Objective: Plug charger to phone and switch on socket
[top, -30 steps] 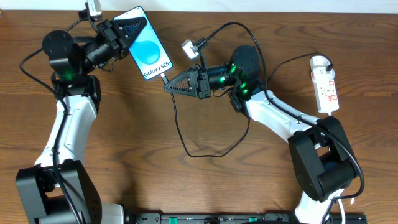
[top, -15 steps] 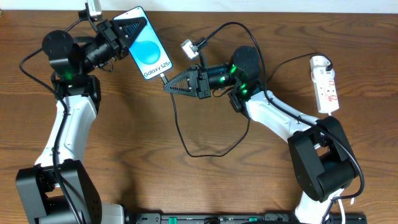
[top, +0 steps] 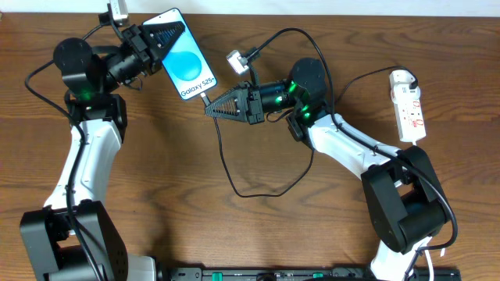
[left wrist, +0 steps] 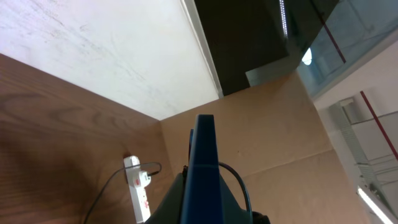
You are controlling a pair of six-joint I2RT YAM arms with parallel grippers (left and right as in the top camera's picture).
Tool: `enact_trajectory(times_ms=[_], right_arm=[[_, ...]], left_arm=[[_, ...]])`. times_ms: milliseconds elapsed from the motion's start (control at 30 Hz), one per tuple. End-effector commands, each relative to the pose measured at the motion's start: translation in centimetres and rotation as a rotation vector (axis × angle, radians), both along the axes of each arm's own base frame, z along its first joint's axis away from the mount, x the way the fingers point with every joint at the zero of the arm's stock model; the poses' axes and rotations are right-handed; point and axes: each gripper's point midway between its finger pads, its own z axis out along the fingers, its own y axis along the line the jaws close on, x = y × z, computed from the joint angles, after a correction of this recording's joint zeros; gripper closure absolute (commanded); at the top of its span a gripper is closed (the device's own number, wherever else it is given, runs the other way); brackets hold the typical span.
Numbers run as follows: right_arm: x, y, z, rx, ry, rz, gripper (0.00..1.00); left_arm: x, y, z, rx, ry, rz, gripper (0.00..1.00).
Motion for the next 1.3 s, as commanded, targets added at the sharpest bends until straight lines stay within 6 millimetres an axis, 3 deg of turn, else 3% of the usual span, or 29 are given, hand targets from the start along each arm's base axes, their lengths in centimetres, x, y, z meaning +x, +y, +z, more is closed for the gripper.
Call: enact_trajectory(times_ms=[0,1267], right_arm=[[0.29,0.50,-0.22,0.002,0.005,-0.008,0.99],[1.19,-0.17,-0.21,-0.001,0.021,-0.035,0.99]], left_arm=[[-0.80,-0.80,1.40,0.019,-0.057,-0.030,0.92],[-1.39,-1.40,1.28,0.028,-0.059,-0.073,0.93]])
